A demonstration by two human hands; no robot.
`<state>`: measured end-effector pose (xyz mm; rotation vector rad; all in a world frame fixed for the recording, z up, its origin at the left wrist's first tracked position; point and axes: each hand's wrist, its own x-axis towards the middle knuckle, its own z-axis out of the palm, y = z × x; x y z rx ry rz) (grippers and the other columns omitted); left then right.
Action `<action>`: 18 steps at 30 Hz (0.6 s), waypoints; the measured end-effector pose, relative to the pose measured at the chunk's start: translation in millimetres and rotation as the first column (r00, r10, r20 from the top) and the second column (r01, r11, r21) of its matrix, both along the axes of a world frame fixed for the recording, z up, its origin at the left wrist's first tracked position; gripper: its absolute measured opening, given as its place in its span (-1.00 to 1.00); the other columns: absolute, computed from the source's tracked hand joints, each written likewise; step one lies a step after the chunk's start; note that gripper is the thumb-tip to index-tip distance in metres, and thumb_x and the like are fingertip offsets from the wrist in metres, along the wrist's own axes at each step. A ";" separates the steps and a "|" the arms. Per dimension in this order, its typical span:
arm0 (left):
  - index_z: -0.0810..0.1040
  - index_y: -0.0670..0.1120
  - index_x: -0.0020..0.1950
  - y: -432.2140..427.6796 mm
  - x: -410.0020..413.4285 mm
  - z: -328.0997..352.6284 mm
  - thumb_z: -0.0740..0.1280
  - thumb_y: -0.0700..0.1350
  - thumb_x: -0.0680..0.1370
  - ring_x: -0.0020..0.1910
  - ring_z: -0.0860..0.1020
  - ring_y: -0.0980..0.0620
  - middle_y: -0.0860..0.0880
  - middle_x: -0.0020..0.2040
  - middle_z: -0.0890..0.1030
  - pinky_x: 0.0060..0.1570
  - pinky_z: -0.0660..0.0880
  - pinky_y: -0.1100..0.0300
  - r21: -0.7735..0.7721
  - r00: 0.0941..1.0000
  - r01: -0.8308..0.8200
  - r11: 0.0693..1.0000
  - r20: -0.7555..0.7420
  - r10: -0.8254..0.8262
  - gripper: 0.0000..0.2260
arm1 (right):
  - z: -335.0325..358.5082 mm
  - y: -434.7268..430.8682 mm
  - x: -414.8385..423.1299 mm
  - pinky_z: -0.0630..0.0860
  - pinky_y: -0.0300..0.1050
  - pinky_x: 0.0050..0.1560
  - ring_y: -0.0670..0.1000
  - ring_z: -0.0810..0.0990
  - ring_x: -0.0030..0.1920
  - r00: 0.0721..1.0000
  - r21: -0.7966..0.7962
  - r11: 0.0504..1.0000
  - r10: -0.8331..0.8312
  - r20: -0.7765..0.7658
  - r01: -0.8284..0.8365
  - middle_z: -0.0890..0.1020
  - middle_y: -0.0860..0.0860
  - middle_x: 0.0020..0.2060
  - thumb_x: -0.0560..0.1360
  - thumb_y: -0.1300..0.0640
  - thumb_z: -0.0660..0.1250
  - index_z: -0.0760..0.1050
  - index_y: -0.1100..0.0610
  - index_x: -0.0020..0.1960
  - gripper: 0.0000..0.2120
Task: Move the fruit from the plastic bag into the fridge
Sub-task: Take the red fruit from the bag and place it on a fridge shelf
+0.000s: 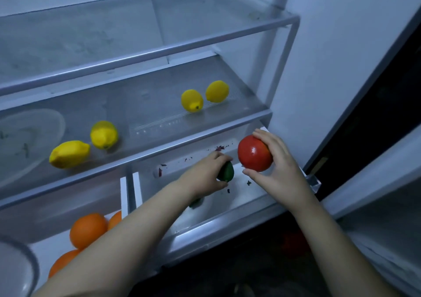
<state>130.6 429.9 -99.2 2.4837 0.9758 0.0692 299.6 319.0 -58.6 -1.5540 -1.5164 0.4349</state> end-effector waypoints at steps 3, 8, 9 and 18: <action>0.31 -0.01 0.39 4.5 12.5 -13.0 0.44 -0.06 0.43 0.19 0.45 -0.05 -0.03 0.31 0.35 0.14 0.45 0.06 -0.008 1.000 -0.003 1.000 -0.027 0.003 -0.43 | -4.4 1.1 2.2 0.18 -0.52 0.25 -0.34 0.22 0.36 1.000 -0.020 1.000 0.007 -0.011 -0.007 0.34 -0.21 0.33 0.32 0.19 0.53 0.30 -0.04 0.38 -0.29; 0.29 0.00 0.38 3.3 16.6 -40.5 0.41 -0.01 0.45 0.13 0.47 -0.07 -0.02 0.28 0.35 -0.01 0.52 -0.04 0.036 0.991 0.022 0.999 -0.135 -0.017 -0.45 | -6.4 1.6 4.5 0.20 -0.50 0.25 -0.34 0.24 0.35 0.998 -0.035 0.999 0.002 -0.057 -0.004 0.35 -0.19 0.33 0.32 0.19 0.53 0.30 -0.09 0.37 -0.29; 0.30 0.00 0.38 2.3 15.6 -45.3 0.40 0.00 0.45 0.12 0.47 -0.07 -0.01 0.28 0.35 -0.03 0.53 -0.03 0.032 0.992 0.015 0.999 -0.126 -0.011 -0.46 | -6.5 1.8 4.8 0.21 -0.51 0.24 -0.36 0.24 0.33 0.998 -0.044 0.999 -0.002 -0.064 -0.001 0.34 -0.21 0.32 0.33 0.18 0.53 0.30 -0.07 0.37 -0.30; 0.34 0.00 0.38 4.2 2.6 -75.4 0.42 -0.02 0.41 0.21 0.43 -0.01 0.01 0.29 0.35 0.12 0.47 0.06 -0.115 0.993 -0.110 0.987 -0.060 0.104 -0.44 | -8.6 0.4 5.3 0.18 -0.58 0.19 -0.31 0.26 0.31 0.999 -0.108 0.994 -0.022 -0.041 0.018 0.31 -0.25 0.31 0.34 0.14 0.53 0.29 -0.10 0.38 -0.29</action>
